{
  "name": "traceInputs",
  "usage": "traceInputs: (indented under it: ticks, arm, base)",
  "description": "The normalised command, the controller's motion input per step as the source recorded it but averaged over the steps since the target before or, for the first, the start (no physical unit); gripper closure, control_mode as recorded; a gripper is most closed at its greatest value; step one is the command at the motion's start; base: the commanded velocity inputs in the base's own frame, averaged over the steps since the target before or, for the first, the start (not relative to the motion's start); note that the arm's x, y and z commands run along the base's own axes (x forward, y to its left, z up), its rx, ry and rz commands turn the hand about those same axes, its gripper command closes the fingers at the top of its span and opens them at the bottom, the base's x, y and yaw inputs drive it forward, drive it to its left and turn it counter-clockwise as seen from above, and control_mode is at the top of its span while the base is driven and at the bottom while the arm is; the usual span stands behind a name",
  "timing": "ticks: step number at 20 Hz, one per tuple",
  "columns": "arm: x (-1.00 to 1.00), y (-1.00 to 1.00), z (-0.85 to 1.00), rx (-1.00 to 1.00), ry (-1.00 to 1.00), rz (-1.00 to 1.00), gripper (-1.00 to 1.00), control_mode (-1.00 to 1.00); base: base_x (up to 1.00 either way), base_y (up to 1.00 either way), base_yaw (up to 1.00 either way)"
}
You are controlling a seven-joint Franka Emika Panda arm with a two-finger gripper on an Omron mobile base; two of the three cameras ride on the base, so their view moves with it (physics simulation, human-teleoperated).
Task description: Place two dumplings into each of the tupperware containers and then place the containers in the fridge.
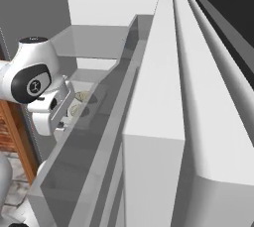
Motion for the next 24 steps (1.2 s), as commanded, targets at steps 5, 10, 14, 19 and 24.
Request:
traceInputs:
  ticks: [5, 10, 14, 19, 24]
  arm:
    - [0.0, -0.02, 0.0, 0.0, -0.01, 0.0, 1.0, -1.0]
    - [-0.41, -0.11, 0.0, 0.0, -0.21, 0.0, 1.0, -1.0]
    - [-0.07, -0.04, 0.0, 0.01, -0.34, 0.0, 1.0, -1.0]
    - [0.56, -0.06, 0.0, 0.02, -0.21, 0.0, 1.0, -1.0]
    - [0.63, -0.21, -0.05, 0.05, 0.0, 0.0, 1.0, -1.0]
  base:
    - [0.0, 0.0, 0.0]
    - [0.0, 0.0, 0.0]
    - [0.0, 0.0, 0.0]
    - [0.0, 0.0, 0.0]
    - [0.0, 0.0, 0.0]
